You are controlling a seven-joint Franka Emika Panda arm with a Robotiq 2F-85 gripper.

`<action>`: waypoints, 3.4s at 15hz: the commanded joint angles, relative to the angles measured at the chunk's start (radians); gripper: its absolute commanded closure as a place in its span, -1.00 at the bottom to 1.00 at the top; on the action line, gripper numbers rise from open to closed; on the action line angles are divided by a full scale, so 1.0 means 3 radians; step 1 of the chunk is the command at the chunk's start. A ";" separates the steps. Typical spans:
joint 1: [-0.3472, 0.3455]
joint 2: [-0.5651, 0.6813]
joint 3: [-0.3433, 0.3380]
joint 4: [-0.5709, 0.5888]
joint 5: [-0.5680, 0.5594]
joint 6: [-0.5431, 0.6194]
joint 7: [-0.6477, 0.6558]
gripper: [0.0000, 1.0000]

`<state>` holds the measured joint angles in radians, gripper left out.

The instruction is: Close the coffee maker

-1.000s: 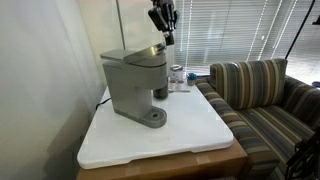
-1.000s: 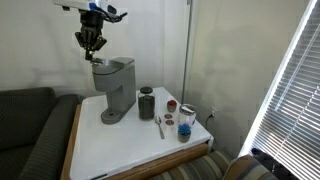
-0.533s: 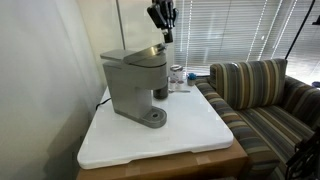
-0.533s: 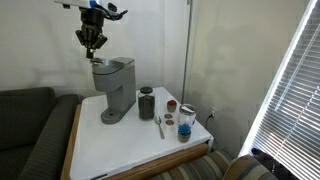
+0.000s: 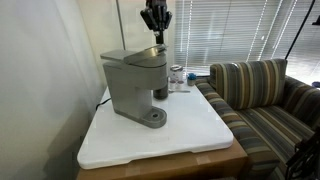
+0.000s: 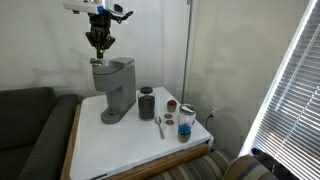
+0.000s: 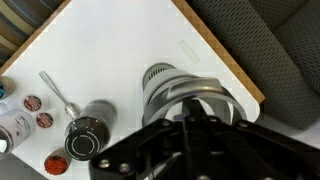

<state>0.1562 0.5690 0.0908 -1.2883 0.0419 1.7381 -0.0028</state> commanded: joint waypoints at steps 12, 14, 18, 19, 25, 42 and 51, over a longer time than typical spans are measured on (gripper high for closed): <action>0.0014 0.0179 -0.0018 0.0249 -0.0029 -0.0060 0.0123 1.00; 0.0012 0.0182 -0.0012 0.0325 -0.0015 -0.0213 0.0163 1.00; 0.0012 0.0184 -0.0016 0.0429 0.0030 -0.0684 0.0345 1.00; 0.0011 0.0190 -0.0017 0.0449 0.0032 -0.0744 0.0372 1.00; 0.0017 0.0231 -0.0019 0.0599 0.0035 -0.0961 0.0467 1.00; -0.0013 0.0624 0.0055 0.0604 0.0260 -0.0720 0.0302 1.00; -0.0020 0.0788 0.0058 0.0611 0.0526 -0.0679 0.0385 1.00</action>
<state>0.1559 0.7397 0.1011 -1.1121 0.1776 1.4931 0.1191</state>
